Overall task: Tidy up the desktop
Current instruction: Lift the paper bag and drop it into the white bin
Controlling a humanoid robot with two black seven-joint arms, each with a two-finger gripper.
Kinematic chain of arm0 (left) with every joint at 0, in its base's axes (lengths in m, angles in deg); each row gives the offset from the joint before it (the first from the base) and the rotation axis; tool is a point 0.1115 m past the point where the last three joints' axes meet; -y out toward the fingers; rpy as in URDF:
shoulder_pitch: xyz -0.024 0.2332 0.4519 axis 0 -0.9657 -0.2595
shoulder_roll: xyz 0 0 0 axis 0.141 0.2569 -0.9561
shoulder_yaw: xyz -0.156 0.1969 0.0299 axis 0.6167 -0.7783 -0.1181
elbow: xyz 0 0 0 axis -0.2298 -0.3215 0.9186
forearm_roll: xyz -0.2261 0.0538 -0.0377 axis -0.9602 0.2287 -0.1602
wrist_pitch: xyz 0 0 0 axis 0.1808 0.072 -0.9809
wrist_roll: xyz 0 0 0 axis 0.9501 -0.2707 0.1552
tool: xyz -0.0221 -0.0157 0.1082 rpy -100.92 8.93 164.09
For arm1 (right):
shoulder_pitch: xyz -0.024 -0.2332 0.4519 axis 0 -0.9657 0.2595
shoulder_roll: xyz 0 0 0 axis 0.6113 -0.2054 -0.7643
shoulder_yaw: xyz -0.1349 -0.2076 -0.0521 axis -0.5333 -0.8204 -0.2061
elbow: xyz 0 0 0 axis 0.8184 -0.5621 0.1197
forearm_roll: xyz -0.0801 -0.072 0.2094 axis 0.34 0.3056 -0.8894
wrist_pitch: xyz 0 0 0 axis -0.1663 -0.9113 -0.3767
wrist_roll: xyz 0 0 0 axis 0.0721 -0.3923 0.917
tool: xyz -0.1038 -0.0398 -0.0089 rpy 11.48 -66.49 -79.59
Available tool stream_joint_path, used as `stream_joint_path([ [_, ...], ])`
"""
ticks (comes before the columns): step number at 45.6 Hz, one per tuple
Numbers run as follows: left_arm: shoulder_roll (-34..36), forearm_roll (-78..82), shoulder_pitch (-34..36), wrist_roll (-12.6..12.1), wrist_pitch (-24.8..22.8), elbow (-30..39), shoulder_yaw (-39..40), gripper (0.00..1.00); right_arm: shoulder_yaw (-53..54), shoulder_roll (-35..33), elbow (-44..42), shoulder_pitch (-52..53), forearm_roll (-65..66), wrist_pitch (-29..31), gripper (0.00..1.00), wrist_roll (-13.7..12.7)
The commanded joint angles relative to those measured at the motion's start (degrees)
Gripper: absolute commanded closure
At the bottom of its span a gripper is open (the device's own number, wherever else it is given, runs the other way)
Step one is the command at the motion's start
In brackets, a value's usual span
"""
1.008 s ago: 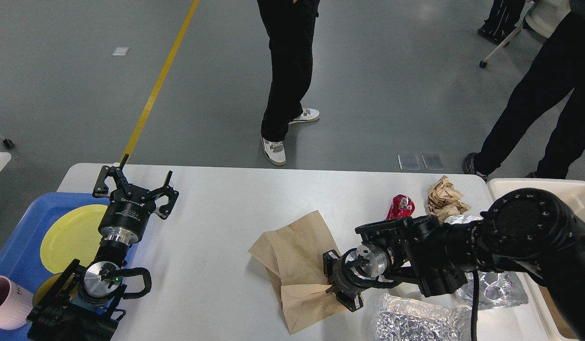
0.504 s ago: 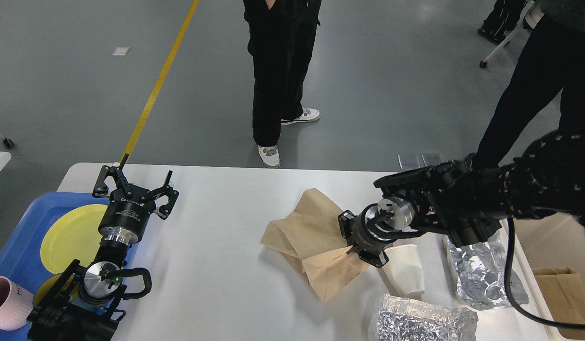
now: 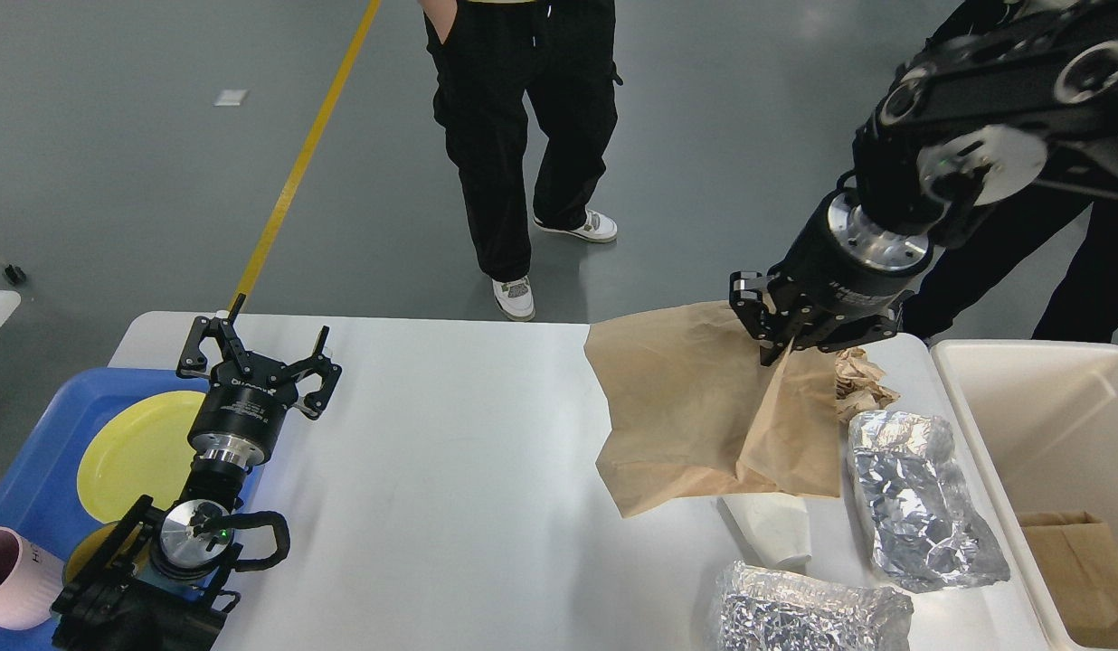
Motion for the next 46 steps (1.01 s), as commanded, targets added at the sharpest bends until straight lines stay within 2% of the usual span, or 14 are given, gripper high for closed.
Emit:
stream_joint_path([
  [1, 0.0, 0.0, 0.0, 0.0, 0.0, 0.0, 0.0, 0.03, -3.7, -1.9, 4.3, 5.5, 2.7, 1.4, 1.0, 0.1],
  [12, 0.0, -0.1, 0.0, 0.0, 0.0, 0.0, 0.0, 0.03, -11.3, -2.6, 6.3, 7.5, 2.7, 0.7, 1.0, 0.2],
  [17, 0.0, 0.0, 0.0, 0.0, 0.0, 0.0, 0.0, 0.03, -18.2, -5.2, 4.3, 7.1, 3.0, -2.6, 1.0, 0.4],
  [23, 0.0, 0.0, 0.0, 0.0, 0.0, 0.1, 0.0, 0.03, -22.3, -14.8, -2.2, 0.9, 8.0, -5.1, 1.0, 0.4],
  [28, 0.0, 0.0, 0.0, 0.0, 0.0, 0.0, 0.0, 0.03, -21.8, -23.5, -11.4, -5.5, 13.5, -6.1, 1.0, 0.4],
  [32, 0.0, 0.0, 0.0, 0.0, 0.0, 0.0, 0.0, 0.03, -19.4, -29.4, -20.4, -15.2, 14.8, -9.5, 1.0, 0.4],
  [35, 0.0, 0.0, 0.0, 0.0, 0.0, 0.0, 0.0, 0.03, -15.5, -31.4, -26.7, -24.5, 14.9, -13.0, 1.0, 0.5],
  [46, 0.0, 0.0, 0.0, 0.0, 0.0, 0.0, 0.0, 0.03, 6.1, -30.0, -48.1, -59.7, 14.8, -21.7, 1.0, 0.8],
])
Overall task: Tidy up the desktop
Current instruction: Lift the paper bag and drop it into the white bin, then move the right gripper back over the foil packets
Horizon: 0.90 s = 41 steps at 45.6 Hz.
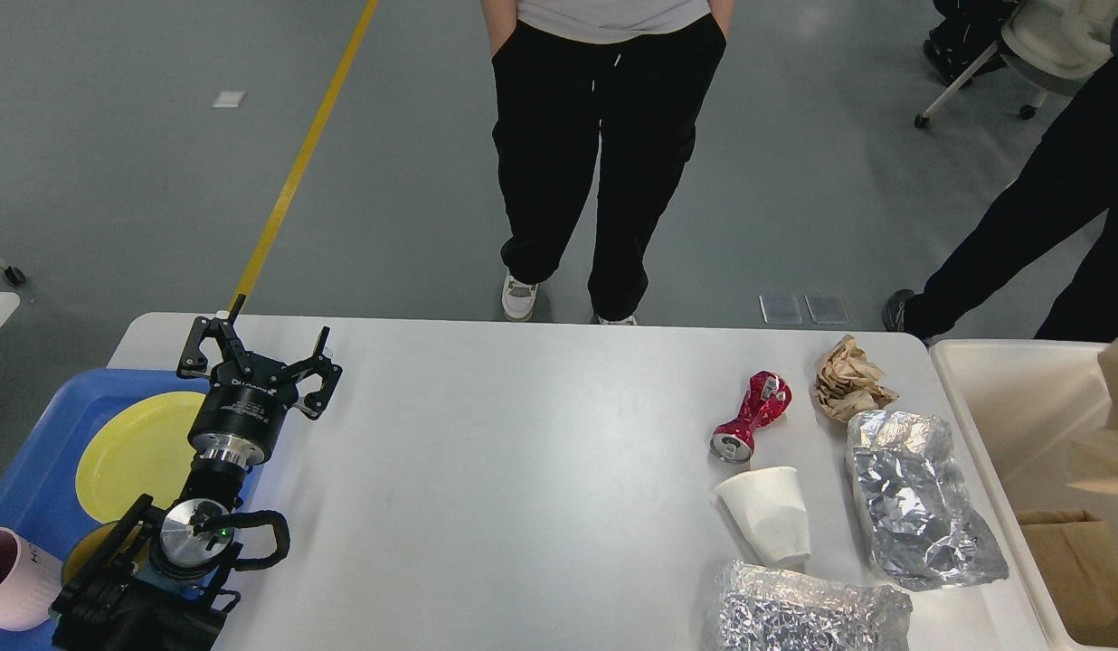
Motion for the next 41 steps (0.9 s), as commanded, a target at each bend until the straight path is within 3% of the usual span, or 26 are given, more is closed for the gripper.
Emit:
stream_joint_path([
  [1, 0.0, 0.0, 0.0, 0.0, 0.0, 0.0, 0.0, 0.03, 12.4, 2.1, -11.0, -18.8, 0.0, -4.8, 1.0, 0.6],
  [8, 0.0, 0.0, 0.0, 0.0, -0.1, 0.0, 0.0, 0.03, 21.2, 14.1, -30.1, -39.1, -0.2, -12.6, 1.0, 3.0],
  [16, 0.0, 0.0, 0.0, 0.0, 0.0, 0.0, 0.0, 0.03, 22.8, 23.8, -40.2, -49.5, -0.4, -18.2, 1.0, 4.3],
  [41, 0.0, 0.0, 0.0, 0.0, 0.0, 0.0, 0.0, 0.03, 22.9, 28.3, -41.6, -56.0, -0.6, -19.7, 1.0, 4.2],
])
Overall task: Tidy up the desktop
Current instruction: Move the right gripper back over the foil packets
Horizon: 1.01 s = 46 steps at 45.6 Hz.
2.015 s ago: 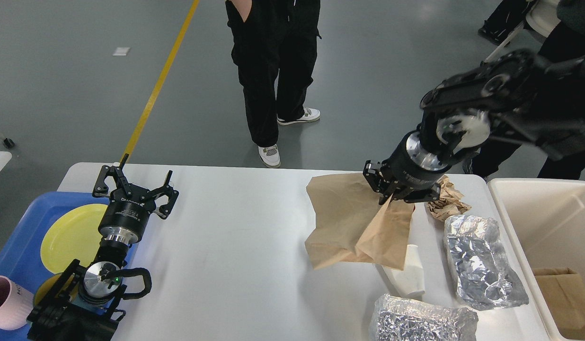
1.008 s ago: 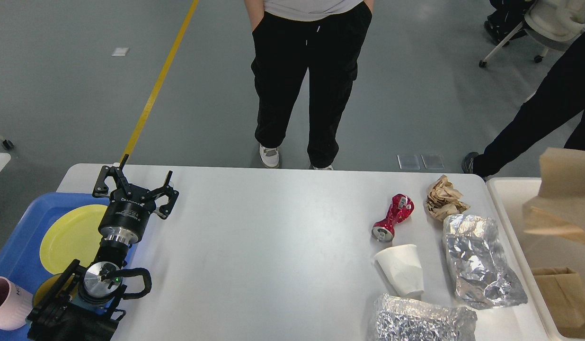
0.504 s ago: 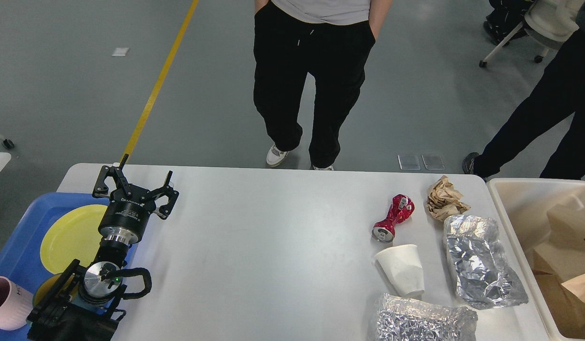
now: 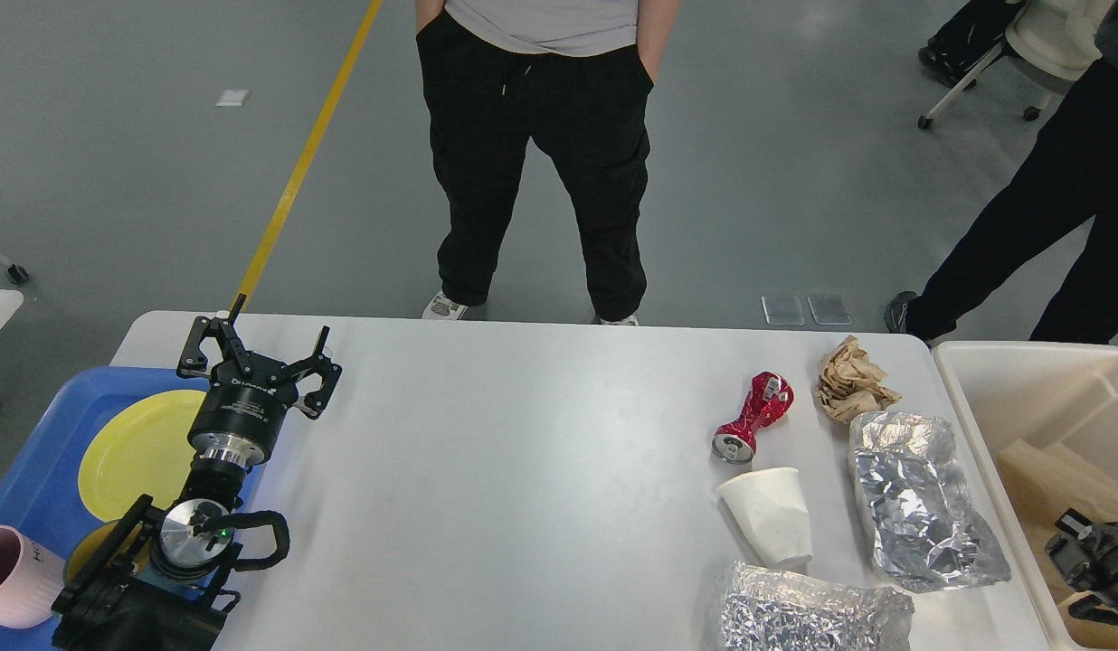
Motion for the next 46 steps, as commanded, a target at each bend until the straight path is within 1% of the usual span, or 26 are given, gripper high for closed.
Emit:
stream_joint_path([
  [1, 0.0, 0.0, 0.0, 0.0, 0.0, 0.0, 0.0, 0.03, 0.2, 0.5, 0.0, -1.3, 0.0, 0.0, 1.0, 0.0],
  [7, 0.0, 0.0, 0.0, 0.0, 0.0, 0.0, 0.0, 0.03, 0.1, 0.6, 0.0, -1.6, 0.0, -0.2, 1.0, 0.0],
  [8, 0.0, 0.0, 0.0, 0.0, -0.1, 0.0, 0.0, 0.03, 0.1, 0.5, 0.0, -1.5, 0.0, -0.3, 0.94, 0.0],
  [11, 0.0, 0.0, 0.0, 0.0, 0.0, 0.0, 0.0, 0.03, 0.1, 0.4, 0.1, -1.5, -0.3, -1.7, 0.49, 0.0],
  [15, 0.0, 0.0, 0.0, 0.0, 0.0, 0.0, 0.0, 0.03, 0.0, 0.5, 0.5, -1.3, -0.3, -4.0, 0.05, 0.0],
  [16, 0.0, 0.0, 0.0, 0.0, 0.0, 0.0, 0.0, 0.03, 0.1, 0.5, 0.6, -1.1, -0.3, -4.1, 0.0, 0.0],
  [23, 0.0, 0.0, 0.0, 0.0, 0.0, 0.0, 0.0, 0.03, 0.7, 0.1, 2.0, -0.1, -0.4, -4.0, 0.0, -0.1],
  [27, 0.0, 0.0, 0.0, 0.0, 0.0, 0.0, 0.0, 0.03, 0.7, -0.6, 5.1, 2.7, -0.3, -3.8, 0.0, -0.3],
  [29, 0.0, 0.0, 0.0, 0.0, 0.0, 0.0, 0.0, 0.03, 0.0, -2.3, 7.9, 4.9, 0.3, -3.4, 0.0, -0.7],
  [33, 0.0, 0.0, 0.0, 0.0, 0.0, 0.1, 0.0, 0.03, -0.9, -8.0, 15.7, 11.7, 0.7, -2.1, 0.0, -1.0],
  [34, 0.0, 0.0, 0.0, 0.0, 0.0, 0.0, 0.0, 0.03, -3.0, -10.9, 20.7, 16.9, 1.2, -0.8, 0.0, -1.1],
  [36, 0.0, 0.0, 0.0, 0.0, 0.0, 0.1, 0.0, 0.03, -6.2, -12.4, 24.1, 21.6, 2.6, 1.0, 0.0, -1.0],
  [38, 0.0, 0.0, 0.0, 0.0, 0.0, 0.0, 0.0, 0.03, -10.4, -13.1, 26.8, 26.6, 3.6, 3.1, 0.0, -1.0],
  [41, 0.0, 0.0, 0.0, 0.0, 0.0, 0.0, 0.0, 0.03, -17.1, -13.7, 31.2, 34.5, 3.8, 7.9, 0.0, -0.8],
  [46, 0.0, 0.0, 0.0, 0.0, 0.0, 0.1, 0.0, 0.03, -25.5, -13.1, 41.5, 49.7, 3.8, 15.9, 0.0, -0.8],
])
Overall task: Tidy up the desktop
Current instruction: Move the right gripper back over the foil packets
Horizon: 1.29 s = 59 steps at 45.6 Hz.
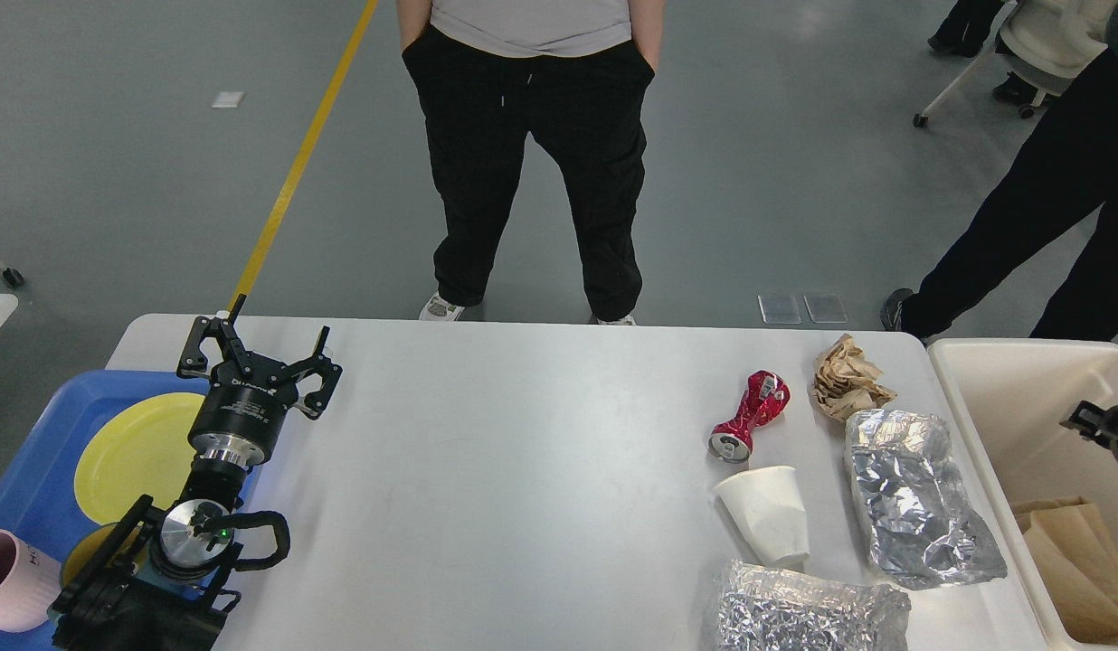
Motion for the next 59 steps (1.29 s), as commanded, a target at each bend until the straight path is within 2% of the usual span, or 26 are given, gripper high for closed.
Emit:
stream_joint_path([
  [1, 0.0, 0.0, 0.0, 0.0, 0.0, 0.0, 0.0, 0.03, -9.1, 0.4, 11.8, 17.3, 0.1, 8.9, 0.0, 0.1],
  [5, 0.0, 0.0, 0.0, 0.0, 0.0, 0.1, 0.0, 0.03, -11.6, 2.5, 18.5, 28.0, 0.0, 14.8, 0.0, 0.0],
  [13, 0.0, -0.1, 0.0, 0.0, 0.0, 0.0, -0.1, 0.03, -12.1, 8.1, 26.2, 45.4, -0.3, 32.6, 0.0, -0.1],
  [19, 0.0, 0.0, 0.0, 0.0, 0.0, 0.0, 0.0, 0.03, -12.3, 10.8, 32.2, 54.5, -1.8, 40.5, 0.0, -0.1],
  [23, 0.0, -0.1, 0.0, 0.0, 0.0, 0.0, 0.0, 0.03, -12.3, 12.7, 38.3, 61.6, -2.6, 43.4, 0.0, -0.1],
  [30, 0.0, 0.0, 0.0, 0.0, 0.0, 0.0, 0.0, 0.03, -12.4, 13.3, 52.8, 74.0, -4.9, 42.2, 0.0, 0.0],
  [35, 0.0, 0.0, 0.0, 0.0, 0.0, 0.0, -0.1, 0.03, -12.9, 14.1, 55.1, 74.8, -6.1, 40.9, 0.0, 0.1],
  [41, 0.0, 0.0, 0.0, 0.0, 0.0, 0.0, 0.0, 0.03, -13.3, 14.0, 56.4, 74.1, -6.0, 36.1, 0.0, 0.4],
  [43, 0.0, 0.0, 0.0, 0.0, 0.0, 0.0, -0.1, 0.03, -13.3, 14.0, 57.2, 74.1, -6.0, 35.3, 0.03, 0.7],
  [48, 0.0, 0.0, 0.0, 0.0, 0.0, 0.0, -0.1, 0.03, -13.5, 13.9, 57.4, 71.7, -5.8, 34.6, 0.07, 1.7],
  [55, 0.0, 0.0, 0.0, 0.0, 0.0, 0.0, -0.1, 0.03, -15.2, 11.9, 57.5, 65.2, -5.2, 35.3, 0.05, 5.7],
  [59, 0.0, 0.0, 0.0, 0.0, 0.0, 0.1, -0.1, 0.03, -14.7, 8.6, 57.4, 58.6, -4.9, 35.3, 0.04, 5.9],
])
